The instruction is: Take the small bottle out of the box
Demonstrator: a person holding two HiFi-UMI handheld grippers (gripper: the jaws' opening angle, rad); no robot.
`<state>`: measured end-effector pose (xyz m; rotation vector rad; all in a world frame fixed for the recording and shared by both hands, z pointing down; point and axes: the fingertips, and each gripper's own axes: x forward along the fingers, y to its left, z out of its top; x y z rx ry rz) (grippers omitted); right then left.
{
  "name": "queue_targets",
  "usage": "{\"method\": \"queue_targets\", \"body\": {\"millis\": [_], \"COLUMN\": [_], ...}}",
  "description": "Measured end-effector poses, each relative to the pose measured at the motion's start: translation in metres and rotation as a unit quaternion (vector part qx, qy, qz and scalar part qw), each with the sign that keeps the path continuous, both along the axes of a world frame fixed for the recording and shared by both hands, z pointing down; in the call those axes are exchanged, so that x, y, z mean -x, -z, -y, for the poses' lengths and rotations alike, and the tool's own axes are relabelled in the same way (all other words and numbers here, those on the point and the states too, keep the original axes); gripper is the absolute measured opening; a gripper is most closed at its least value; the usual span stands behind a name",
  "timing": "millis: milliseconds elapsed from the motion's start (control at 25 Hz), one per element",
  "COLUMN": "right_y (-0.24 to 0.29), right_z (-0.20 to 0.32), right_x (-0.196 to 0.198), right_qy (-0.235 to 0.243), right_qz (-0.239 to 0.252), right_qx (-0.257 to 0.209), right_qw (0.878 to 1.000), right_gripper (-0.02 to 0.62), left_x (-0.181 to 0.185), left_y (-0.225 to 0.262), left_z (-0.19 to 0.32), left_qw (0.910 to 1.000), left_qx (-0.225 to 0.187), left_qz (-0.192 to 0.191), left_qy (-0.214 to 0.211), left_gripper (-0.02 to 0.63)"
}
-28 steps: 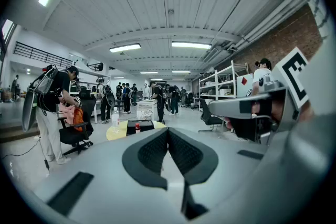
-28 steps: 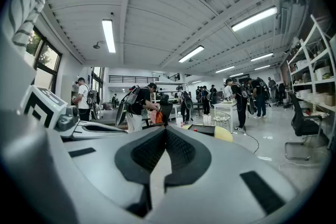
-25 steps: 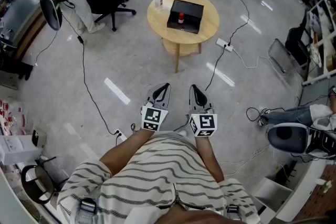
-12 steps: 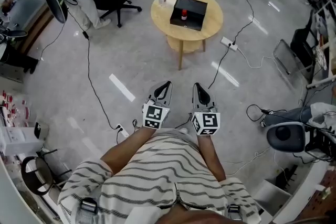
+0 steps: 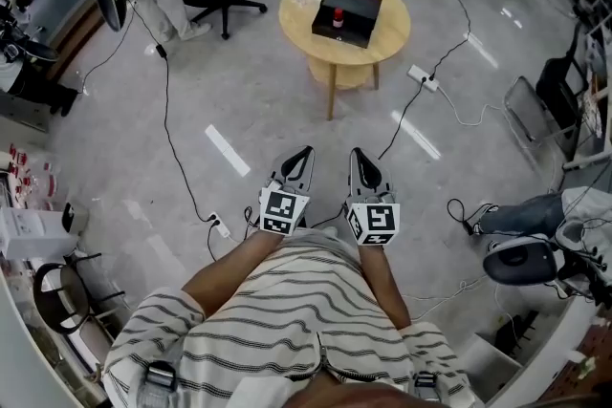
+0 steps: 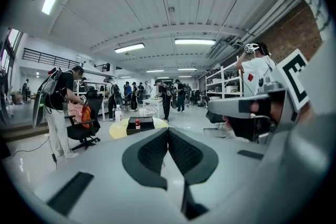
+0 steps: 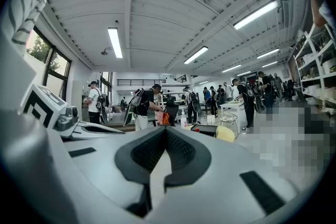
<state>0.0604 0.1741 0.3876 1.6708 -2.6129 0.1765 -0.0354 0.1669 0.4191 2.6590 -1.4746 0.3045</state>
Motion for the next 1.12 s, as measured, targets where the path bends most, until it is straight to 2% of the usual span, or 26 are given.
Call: {"method": "queue_targets", "body": {"millis": [160, 360, 760, 1120], "right_y": [-0.002, -0.008, -0.016, -0.028], "right_z": [-0.008, -0.011, 0.022, 0.100], "right_x": [-0.007, -0.020, -0.026, -0.023], "right_qy": [-0.004, -0.017, -0.025, -0.023], "right_qz": [0.003, 0.006, 0.000, -0.011], "right_qx": [0.002, 0.009, 0.022, 0.034], "right_qw": [1.000, 1.000, 0.999, 0.999], "right_gripper": [0.011, 0.011, 0.011, 0.011], "left_x": [-0.002, -0.017, -0.019, -0.018], "left_y": [-0.004, -0.005, -0.016, -0.030], "left_z": [-0.004, -0.009, 0.029, 0.113], "left_qw": [1.0000, 0.9999, 0.9997, 0.9994], "left_qx": [0.007, 0.005, 0.014, 0.027], "left_qz": [0.000, 0.003, -0.006, -0.015], "left_qy": [0.005, -0.013, -0.017, -0.015], "left_gripper": [0.021, 0.021, 0.021, 0.021]}}
